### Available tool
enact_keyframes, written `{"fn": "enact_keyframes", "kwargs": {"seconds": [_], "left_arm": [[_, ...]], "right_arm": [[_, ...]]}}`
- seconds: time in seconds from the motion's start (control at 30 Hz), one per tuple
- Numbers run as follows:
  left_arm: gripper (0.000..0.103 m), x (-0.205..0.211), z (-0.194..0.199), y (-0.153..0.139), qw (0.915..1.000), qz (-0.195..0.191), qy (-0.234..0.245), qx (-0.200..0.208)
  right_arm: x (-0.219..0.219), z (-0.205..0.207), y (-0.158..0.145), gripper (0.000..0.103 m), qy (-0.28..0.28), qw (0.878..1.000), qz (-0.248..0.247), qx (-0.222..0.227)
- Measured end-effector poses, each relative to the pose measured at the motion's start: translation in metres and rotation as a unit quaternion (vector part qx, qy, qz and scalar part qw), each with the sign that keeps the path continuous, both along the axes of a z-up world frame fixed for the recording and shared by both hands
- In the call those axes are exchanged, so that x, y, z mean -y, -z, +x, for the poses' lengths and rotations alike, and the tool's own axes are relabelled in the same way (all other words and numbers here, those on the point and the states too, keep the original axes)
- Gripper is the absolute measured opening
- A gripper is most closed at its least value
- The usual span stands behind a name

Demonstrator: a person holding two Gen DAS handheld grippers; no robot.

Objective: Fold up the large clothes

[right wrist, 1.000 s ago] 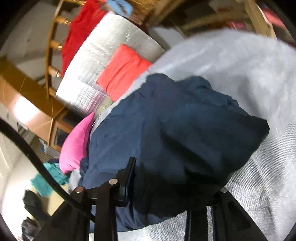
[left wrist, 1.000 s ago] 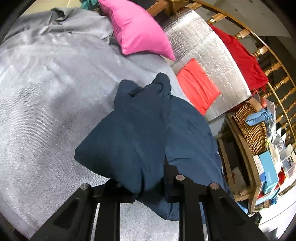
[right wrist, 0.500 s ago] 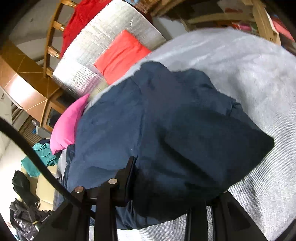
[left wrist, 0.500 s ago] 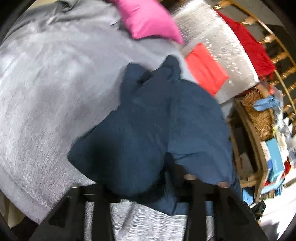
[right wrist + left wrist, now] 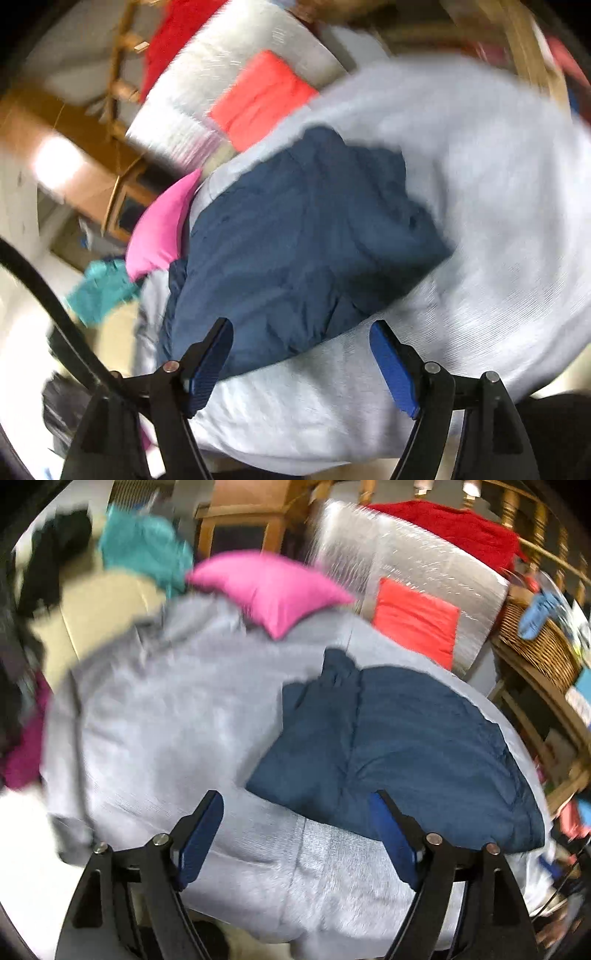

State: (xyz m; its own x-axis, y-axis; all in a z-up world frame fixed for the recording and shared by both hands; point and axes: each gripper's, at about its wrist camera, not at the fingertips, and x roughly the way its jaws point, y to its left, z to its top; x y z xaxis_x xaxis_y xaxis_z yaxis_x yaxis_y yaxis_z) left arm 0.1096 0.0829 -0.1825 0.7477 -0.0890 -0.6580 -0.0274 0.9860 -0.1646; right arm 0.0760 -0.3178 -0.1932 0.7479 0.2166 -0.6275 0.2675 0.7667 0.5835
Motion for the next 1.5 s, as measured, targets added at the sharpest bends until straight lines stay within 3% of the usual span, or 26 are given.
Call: {"fn": "enact_keyframes", "kwargs": {"seconds": [0.17,0.27,0.33,0.47,0.67,0.97,1.5], "left_arm": [[0.087,0.015,-0.042,-0.051,0.9961,0.058,-0.001,0.066],[0.091,0.021,-0.063,-0.075,0.9914,0.09,-0.002,0.095],[0.092,0.029,-0.072,-0.088,0.9877,0.11,-0.001,0.111],[0.096,0.043,-0.092,-0.102,0.9822,0.133,0.003,0.132],[0.098,0.059,-0.107,-0.106,0.9789,0.152,0.012,0.136],[0.098,0.07,-0.119,-0.113,0.9772,0.157,0.004,0.143],[0.098,0.081,-0.126,-0.119,0.9761,0.164,0.009,0.143]], "right_arm": [[-0.03,-0.042,-0.069,0.088,-0.022,0.987,-0.148,0.062],[-0.048,-0.062,-0.097,0.092,-0.029,0.975,-0.202,0.091],[-0.06,-0.075,-0.115,0.102,-0.035,0.967,-0.224,0.116],[-0.07,-0.093,-0.132,0.103,-0.031,0.962,-0.23,0.144],[-0.065,-0.095,-0.123,0.103,-0.05,0.975,-0.178,0.123],[-0.053,-0.109,-0.126,0.103,0.01,0.964,-0.239,0.115],[-0.071,-0.109,-0.124,0.103,-0.007,0.954,-0.283,0.099]]}}
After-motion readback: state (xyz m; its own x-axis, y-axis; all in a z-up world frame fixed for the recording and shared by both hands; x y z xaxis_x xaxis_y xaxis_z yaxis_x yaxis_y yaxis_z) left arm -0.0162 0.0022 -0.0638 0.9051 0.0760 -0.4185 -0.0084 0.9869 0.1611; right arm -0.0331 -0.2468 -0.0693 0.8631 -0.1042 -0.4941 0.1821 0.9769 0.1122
